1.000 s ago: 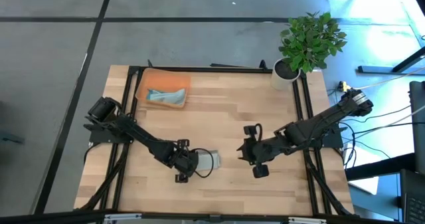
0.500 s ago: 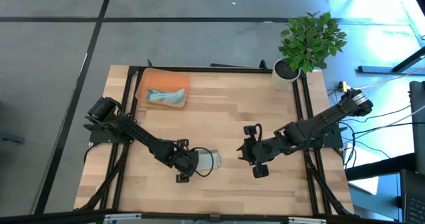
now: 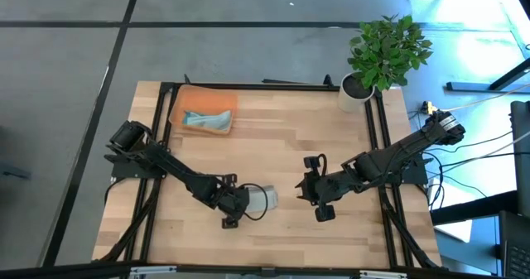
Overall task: Roll microfiber towels into tight, uniform cylinder then place into a basket
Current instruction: Roll the gray microfiber cloth
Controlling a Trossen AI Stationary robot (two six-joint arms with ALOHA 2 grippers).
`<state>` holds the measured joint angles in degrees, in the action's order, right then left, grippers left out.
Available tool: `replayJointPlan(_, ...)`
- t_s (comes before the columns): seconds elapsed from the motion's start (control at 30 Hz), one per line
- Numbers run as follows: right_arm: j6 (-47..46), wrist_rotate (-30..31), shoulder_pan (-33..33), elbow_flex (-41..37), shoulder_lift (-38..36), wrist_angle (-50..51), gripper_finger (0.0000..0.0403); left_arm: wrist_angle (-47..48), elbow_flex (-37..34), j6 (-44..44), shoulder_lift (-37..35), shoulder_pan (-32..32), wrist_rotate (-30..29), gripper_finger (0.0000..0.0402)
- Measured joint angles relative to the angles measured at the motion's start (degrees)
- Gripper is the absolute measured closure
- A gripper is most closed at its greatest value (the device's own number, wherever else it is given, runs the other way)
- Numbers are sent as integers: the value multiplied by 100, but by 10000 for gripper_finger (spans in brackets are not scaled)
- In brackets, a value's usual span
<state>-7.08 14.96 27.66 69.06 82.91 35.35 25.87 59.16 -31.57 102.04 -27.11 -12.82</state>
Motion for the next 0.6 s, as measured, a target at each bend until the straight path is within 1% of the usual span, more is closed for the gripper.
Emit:
replayJointPlan(0.13,-8,-1,0,0,0,0,265,-315,0,14,0,0,38,318)
replayJointPlan(0.37,-3,-1,0,0,0,0,265,-353,0,57,0,0,17,318)
replayJointPlan(0.6,1,-2,0,0,0,0,265,-244,0,284,-66,101,-11,289)
